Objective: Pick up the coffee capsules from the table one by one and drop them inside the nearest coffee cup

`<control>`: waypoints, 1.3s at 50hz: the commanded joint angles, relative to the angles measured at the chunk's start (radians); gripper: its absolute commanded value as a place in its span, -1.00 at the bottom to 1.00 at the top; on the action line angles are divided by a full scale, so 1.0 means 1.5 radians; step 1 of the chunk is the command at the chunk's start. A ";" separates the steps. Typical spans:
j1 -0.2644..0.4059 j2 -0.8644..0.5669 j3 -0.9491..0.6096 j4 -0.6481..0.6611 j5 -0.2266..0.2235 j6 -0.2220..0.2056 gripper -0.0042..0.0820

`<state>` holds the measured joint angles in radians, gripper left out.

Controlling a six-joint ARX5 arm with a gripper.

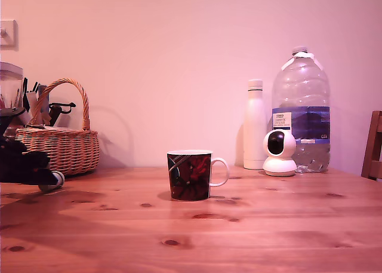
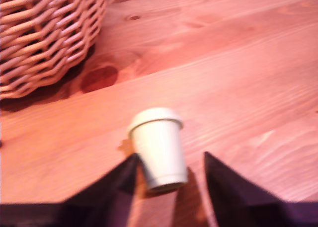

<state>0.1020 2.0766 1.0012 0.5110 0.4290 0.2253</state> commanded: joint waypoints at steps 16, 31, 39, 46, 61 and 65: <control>0.012 0.009 -0.003 -0.037 0.006 0.002 -0.58; 0.012 -0.048 -0.003 -0.138 0.052 -0.028 -0.61; 0.009 -0.096 -0.006 -0.186 0.053 -0.028 -0.61; -0.003 -0.151 -0.027 -0.204 0.052 -0.028 -0.61; -0.057 -0.319 -0.104 -0.244 0.027 -0.047 -0.61; -0.078 -0.365 -0.111 -0.271 0.020 -0.048 -0.61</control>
<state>-0.0002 1.5688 0.8558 0.1131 0.4622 0.1596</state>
